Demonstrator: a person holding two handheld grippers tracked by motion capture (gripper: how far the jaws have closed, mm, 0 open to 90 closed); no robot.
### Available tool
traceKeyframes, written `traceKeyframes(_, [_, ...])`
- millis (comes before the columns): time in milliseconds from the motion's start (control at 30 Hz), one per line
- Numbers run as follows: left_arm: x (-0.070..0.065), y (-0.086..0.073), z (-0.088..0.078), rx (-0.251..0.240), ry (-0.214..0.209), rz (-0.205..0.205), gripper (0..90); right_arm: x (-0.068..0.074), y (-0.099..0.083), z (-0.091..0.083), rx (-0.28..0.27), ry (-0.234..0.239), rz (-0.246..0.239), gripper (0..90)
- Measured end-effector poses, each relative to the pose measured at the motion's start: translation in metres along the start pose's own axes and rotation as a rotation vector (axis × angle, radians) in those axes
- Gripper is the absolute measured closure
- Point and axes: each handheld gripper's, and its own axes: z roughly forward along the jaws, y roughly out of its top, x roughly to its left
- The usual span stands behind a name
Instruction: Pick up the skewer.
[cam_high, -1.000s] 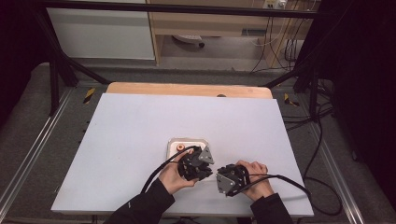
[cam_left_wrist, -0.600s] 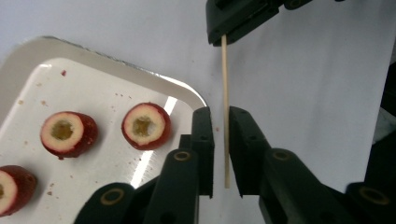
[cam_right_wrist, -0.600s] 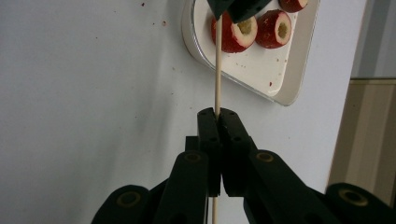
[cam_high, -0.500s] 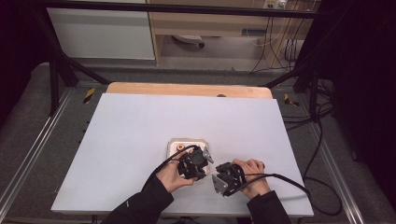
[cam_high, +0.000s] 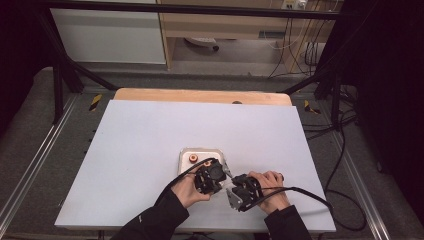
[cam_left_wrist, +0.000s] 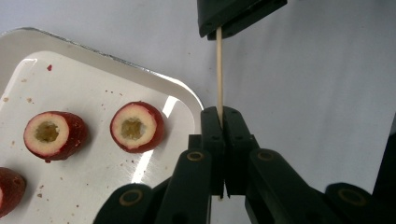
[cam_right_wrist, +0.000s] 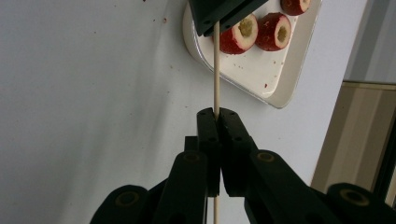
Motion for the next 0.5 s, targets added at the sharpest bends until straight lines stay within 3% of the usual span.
traceKeyframes(133, [0.001, -0.005, -0.003, -0.019, 0.009, 0.002, 88.7, -0.002, -0.003, -0.001, -0.016, 0.004, 0.082, 74.3])
traceKeyframes(167, [0.002, -0.007, -0.005, -0.018, 0.014, 0.004, 88.6, -0.005, -0.006, -0.002, -0.025, 0.011, 0.158, 66.8])
traceKeyframes(200, [0.003, -0.011, -0.007, -0.034, 0.019, -0.011, 88.6, -0.006, -0.007, -0.002, -0.039, 0.006, 0.202, 62.8])
traceKeyframes(233, [0.003, -0.011, -0.007, -0.034, 0.019, -0.011, 88.7, -0.006, -0.007, -0.002, -0.039, 0.006, 0.202, 62.8])
traceKeyframes(267, [0.004, -0.014, -0.008, -0.040, 0.024, -0.011, 88.7, -0.007, -0.010, -0.002, -0.052, 0.002, 0.253, 59.9])
traceKeyframes(300, [0.005, -0.020, -0.011, -0.045, 0.034, -0.017, 88.6, -0.009, -0.015, -0.003, -0.064, 0.007, 0.357, 53.3])
traceKeyframes(333, [0.005, -0.020, -0.011, -0.045, 0.034, -0.017, 88.6, -0.009, -0.015, -0.003, -0.064, 0.007, 0.357, 53.3])
traceKeyframes(367, [0.006, -0.023, -0.013, -0.051, 0.040, -0.021, 88.6, -0.011, -0.020, -0.004, -0.075, 0.003, 0.441, 47.9])
traceKeyframes(400, [0.007, -0.027, -0.014, -0.056, 0.047, -0.026, 88.6, -0.011, -0.020, -0.004, -0.075, 0.003, 0.441, 47.9])
traceKeyframes(433, [0.008, -0.030, -0.015, -0.057, 0.047, -0.028, 88.6, -0.011, -0.025, -0.006, -0.094, 0.005, 0.515, 44.5])
traceKeyframes(500, [0.010, -0.037, -0.018, -0.061, 0.056, -0.037, 88.6, -0.012, -0.030, -0.008, -0.116, 0.001, 0.579, 39.8])
